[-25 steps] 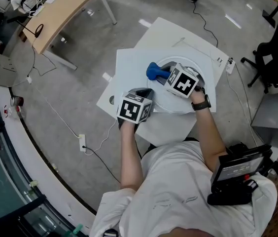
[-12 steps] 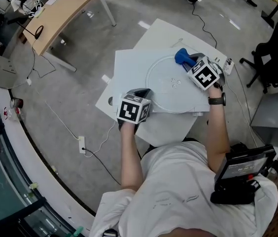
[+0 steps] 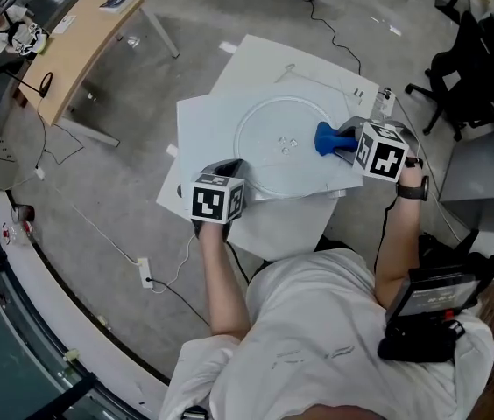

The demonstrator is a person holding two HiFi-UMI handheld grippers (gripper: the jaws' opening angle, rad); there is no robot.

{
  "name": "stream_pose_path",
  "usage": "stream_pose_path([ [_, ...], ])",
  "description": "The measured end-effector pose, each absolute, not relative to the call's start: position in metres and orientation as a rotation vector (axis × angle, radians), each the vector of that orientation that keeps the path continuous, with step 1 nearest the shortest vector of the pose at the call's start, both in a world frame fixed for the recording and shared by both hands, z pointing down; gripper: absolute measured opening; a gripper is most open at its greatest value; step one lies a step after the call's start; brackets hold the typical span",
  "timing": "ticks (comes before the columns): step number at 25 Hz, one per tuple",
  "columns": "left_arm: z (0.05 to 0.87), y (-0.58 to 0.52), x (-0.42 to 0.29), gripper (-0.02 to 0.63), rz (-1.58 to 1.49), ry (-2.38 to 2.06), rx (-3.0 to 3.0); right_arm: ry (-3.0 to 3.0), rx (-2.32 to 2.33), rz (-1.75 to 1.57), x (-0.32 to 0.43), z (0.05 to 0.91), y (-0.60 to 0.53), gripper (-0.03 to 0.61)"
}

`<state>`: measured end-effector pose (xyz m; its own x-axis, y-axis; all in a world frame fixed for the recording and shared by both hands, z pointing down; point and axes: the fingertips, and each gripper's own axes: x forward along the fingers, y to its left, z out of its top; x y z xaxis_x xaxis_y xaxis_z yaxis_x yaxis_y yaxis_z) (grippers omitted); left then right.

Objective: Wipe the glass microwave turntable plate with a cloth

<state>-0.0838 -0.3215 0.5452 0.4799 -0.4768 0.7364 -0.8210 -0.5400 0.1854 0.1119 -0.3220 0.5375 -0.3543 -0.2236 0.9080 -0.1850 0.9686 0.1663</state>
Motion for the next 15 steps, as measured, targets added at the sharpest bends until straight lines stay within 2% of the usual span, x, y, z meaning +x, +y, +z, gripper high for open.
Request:
stream_pose_path([
  [5, 0.544, -0.322, -0.079, 0.002, 0.867, -1.081, 2.204, -1.994, 0.117, 0.002, 0.1, 0.536, -0.28, 0.071],
  [15, 0.545, -0.322, -0.078, 0.002, 0.857, -1.094, 2.199, -2.081, -0.139, -0.1, 0.026, 0.541, -0.252, 0.072],
])
